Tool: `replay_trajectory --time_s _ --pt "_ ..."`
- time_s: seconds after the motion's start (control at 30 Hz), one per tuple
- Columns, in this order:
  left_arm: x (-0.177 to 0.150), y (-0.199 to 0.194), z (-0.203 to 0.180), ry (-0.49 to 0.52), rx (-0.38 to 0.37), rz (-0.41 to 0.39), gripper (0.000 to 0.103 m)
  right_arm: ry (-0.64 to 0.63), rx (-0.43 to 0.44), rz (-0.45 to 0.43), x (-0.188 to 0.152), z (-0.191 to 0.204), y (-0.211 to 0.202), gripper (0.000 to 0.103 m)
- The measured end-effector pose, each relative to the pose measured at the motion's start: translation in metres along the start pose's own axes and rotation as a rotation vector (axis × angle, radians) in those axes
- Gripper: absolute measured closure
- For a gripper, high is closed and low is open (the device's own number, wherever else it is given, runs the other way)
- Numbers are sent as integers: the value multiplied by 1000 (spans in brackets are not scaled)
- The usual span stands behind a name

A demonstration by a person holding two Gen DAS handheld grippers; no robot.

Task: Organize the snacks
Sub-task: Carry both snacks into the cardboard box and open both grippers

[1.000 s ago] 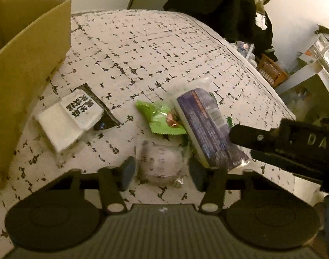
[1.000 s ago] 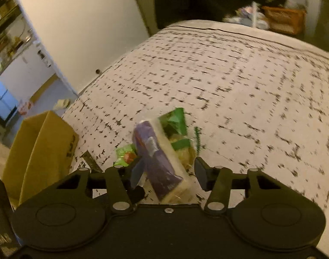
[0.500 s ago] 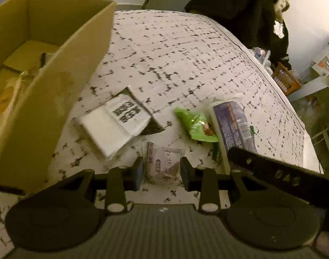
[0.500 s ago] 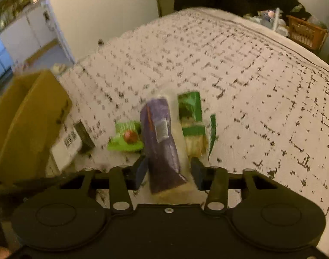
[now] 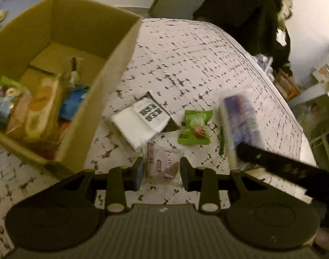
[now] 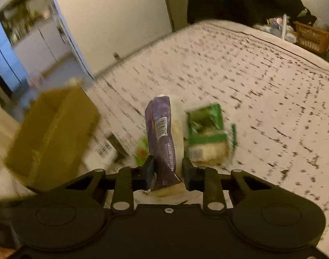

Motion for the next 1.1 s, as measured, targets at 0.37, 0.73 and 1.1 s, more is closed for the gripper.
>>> replay_trajectory --time_s 0.37,0.73,1.1 --pt "22 -46 -19 79 -30 -110 70 8 35 -110 8 26 -28 77" --pt "40 -100 -19 102 -55 -218 70 42 71 -206 17 42 -49 78" --pt "51 -140 -2 100 -58 -278 70 47 143 -233 21 81 -49 78"
Point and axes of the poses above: each gripper's, at about its wrist camera, not at the fingertips, and y roughly the way its jaws point, z to its left, x to its top, the point moved 9 cm from there along y, roughly the way its jaws point, and after that the axes turned 13 degrees about z, right-handed, at the moved point
